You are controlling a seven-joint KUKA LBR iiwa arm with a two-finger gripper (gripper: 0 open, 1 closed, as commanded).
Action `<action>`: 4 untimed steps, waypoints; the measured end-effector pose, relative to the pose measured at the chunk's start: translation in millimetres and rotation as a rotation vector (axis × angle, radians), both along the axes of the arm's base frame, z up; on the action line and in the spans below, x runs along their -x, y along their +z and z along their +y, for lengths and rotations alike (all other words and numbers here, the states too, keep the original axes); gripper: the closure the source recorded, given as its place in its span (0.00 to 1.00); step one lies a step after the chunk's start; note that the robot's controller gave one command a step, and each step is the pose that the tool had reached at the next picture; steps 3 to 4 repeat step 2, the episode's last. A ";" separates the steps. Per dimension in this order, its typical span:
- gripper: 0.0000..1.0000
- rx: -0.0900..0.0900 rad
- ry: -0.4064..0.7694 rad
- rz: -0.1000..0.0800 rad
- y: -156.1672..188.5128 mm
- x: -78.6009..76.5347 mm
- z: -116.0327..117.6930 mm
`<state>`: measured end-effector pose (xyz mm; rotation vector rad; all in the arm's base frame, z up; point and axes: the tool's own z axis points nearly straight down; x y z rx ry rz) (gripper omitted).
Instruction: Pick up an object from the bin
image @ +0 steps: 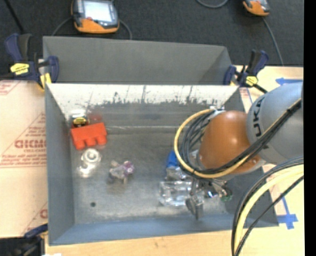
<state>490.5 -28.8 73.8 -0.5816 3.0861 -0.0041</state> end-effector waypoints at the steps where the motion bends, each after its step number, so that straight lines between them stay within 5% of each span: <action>1: 1.00 -0.002 0.003 0.004 -1.0 0.0 1.0; 2: 1.00 -0.001 -0.002 -0.007 127.4 -13.7 -2.5; 4: 1.00 -0.001 -0.002 -0.007 127.4 -13.7 -2.5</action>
Offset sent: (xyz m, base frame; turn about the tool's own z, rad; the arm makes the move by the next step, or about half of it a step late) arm 0.0000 0.0000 0.0000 0.0000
